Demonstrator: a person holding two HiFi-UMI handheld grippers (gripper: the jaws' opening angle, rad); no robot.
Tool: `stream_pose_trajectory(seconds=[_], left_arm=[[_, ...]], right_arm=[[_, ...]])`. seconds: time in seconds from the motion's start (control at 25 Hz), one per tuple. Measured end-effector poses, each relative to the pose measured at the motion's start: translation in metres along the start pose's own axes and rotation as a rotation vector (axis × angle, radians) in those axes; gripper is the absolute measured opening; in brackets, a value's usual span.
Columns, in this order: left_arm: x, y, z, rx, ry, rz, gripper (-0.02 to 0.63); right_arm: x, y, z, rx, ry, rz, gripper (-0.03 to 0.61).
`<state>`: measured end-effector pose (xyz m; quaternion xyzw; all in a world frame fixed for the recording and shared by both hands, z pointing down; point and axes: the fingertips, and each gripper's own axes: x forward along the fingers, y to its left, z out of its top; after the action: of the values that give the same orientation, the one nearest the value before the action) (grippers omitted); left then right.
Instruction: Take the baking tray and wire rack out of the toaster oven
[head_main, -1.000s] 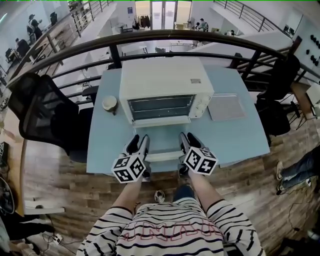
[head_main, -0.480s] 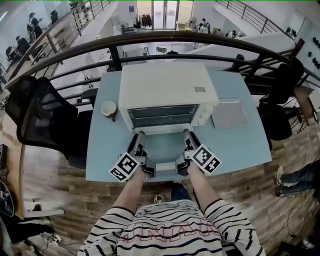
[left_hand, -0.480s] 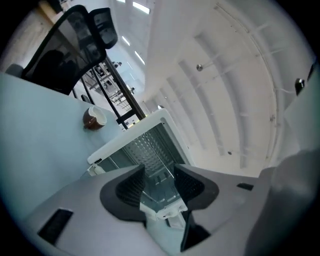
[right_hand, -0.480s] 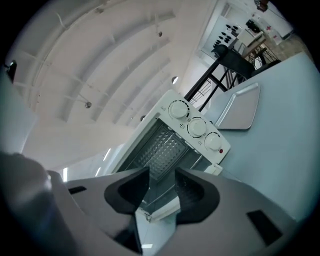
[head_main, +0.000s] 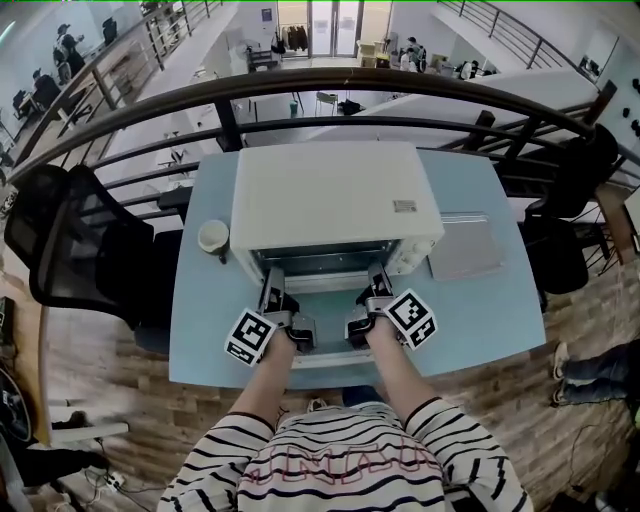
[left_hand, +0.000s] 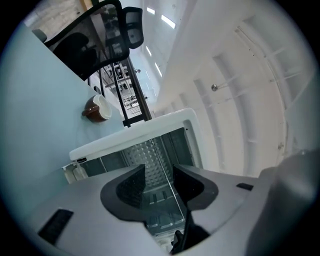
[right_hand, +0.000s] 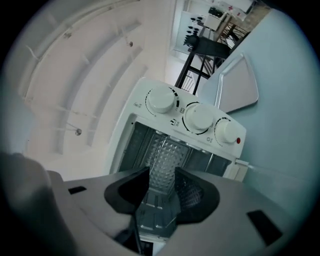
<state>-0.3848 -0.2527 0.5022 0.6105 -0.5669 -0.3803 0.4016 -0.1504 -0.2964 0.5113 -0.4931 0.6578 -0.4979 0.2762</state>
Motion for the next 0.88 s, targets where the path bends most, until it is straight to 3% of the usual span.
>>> stream_pose_trajectory(seconds=[0.4, 0.88], left_arm=[[0.035, 0.005, 0.023, -0.063, -0.090, -0.005, 0.184], [0.060, 0.020, 0.038, -0.149, -0.169, 0.017, 0.170]], right_arm=[[0.050, 0.009, 0.007, 0.134, -0.018, 0.053, 0.166], [0.081, 0.005, 0.006, 0.211, -0.004, 0.069, 0.134]])
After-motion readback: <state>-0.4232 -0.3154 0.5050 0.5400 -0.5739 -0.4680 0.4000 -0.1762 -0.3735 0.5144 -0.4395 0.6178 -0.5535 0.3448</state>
